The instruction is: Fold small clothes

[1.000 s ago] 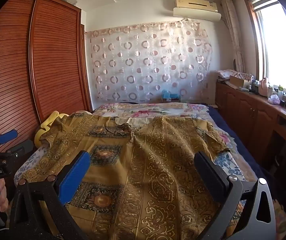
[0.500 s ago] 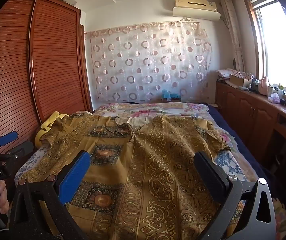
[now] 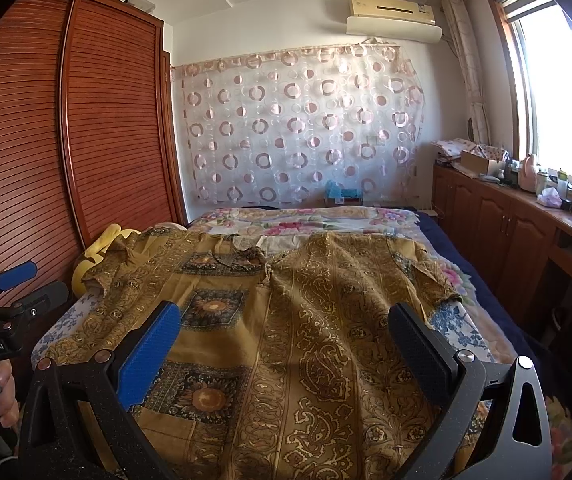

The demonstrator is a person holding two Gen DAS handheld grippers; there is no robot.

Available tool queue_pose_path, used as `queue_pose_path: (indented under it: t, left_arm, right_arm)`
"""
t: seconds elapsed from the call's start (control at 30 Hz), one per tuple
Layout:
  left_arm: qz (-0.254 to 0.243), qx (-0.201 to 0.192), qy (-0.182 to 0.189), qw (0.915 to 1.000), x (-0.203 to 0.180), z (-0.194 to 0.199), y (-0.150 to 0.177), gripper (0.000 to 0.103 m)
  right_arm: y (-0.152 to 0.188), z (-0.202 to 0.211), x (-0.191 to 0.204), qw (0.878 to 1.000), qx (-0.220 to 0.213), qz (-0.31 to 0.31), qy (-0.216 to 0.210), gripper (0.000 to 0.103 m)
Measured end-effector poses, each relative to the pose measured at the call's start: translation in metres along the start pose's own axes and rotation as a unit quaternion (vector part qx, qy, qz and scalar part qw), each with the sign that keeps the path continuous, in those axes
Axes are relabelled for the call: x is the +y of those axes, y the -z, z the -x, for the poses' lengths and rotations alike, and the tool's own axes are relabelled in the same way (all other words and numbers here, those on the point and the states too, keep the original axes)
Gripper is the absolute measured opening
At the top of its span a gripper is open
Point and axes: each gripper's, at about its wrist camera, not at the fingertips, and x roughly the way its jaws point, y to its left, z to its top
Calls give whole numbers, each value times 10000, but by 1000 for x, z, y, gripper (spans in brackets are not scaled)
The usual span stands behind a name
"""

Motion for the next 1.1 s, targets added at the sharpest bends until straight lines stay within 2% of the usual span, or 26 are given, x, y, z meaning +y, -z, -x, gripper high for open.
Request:
queue_pose_path:
  t: [1.1]
  left_arm:
    - [-14, -67, 6, 10000, -7, 6, -3, 103]
  right_arm:
    - [0, -1, 3, 10000, -28, 11, -5, 103]
